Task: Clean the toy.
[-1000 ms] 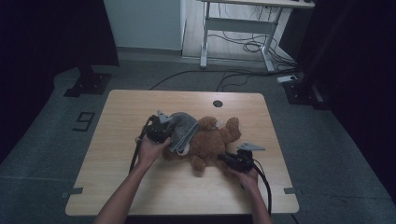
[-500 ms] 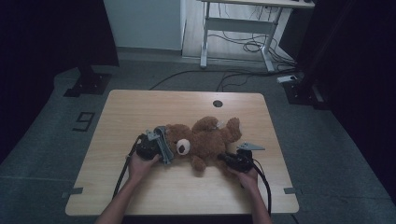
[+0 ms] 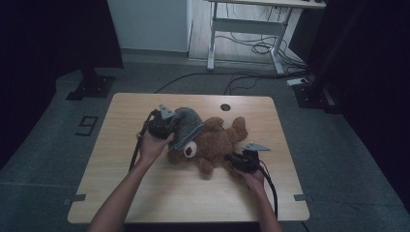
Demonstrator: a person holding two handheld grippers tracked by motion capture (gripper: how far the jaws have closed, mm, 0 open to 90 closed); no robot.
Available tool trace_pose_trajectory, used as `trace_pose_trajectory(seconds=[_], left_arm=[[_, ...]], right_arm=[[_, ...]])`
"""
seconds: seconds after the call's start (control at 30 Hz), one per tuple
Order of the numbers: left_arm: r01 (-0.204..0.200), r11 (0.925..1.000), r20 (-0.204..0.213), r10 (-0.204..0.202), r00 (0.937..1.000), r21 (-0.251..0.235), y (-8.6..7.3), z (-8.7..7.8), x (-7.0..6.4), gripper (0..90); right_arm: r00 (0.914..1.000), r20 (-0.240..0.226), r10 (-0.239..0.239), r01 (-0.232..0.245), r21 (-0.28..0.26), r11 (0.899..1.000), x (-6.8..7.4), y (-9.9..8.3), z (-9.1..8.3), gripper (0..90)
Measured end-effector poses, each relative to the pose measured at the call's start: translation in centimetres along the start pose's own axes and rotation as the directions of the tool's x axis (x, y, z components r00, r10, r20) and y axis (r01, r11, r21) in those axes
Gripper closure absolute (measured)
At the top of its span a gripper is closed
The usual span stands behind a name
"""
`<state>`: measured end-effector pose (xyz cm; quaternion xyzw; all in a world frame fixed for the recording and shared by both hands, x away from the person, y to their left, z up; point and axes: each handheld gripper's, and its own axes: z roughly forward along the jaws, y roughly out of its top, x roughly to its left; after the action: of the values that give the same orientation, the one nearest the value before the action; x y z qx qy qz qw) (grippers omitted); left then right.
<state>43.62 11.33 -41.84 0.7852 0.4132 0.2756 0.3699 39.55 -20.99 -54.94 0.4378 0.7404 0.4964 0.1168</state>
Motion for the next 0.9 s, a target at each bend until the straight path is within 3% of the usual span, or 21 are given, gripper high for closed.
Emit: trace_pose_trajectory(seconds=[0.13,0.2,0.27,0.47,0.63,0.7,0.9], left_arm=[[0.040,0.9970,0.043,-0.043,0.9982,0.067,0.6,3.4,-0.7,78.2],[0.035,0.9939,0.048,-0.040,0.9981,0.104,0.4,4.6,-1.1,78.3],[0.019,0.9937,0.032,-0.023,0.9992,0.111,-0.1,5.1,-1.5,78.4],[-0.003,0.9938,0.060,-0.004,0.9982,0.111,-1.4,3.8,-1.9,79.2],[-0.008,0.9967,0.073,0.002,0.9973,0.081,-2.8,2.5,-2.7,79.8],[-0.012,0.9976,0.075,0.007,0.9972,0.068,-3.2,2.2,-2.9,80.0],[-0.021,0.9990,0.080,0.018,0.9966,0.039,-4.0,1.4,-3.6,80.3]], right_arm=[[1.0000,-0.007,0.006,-0.006,-0.006,1.000,-0.1,0.0,0.1,72.4],[1.0000,-0.008,0.005,-0.005,-0.004,1.000,-0.1,0.0,0.0,72.2],[1.0000,-0.006,0.003,-0.003,-0.005,1.000,-0.1,0.0,0.0,72.0],[0.9999,0.010,0.004,-0.004,-0.001,1.000,0.3,-0.1,-0.1,71.8],[0.9998,0.016,0.009,-0.009,-0.001,1.000,0.4,-0.4,-0.3,70.2],[0.9995,0.010,0.031,-0.031,-0.002,1.000,0.4,-0.5,-0.4,68.2],[0.9983,0.013,0.056,-0.057,0.024,0.998,0.2,-0.5,-1.0,52.4]])
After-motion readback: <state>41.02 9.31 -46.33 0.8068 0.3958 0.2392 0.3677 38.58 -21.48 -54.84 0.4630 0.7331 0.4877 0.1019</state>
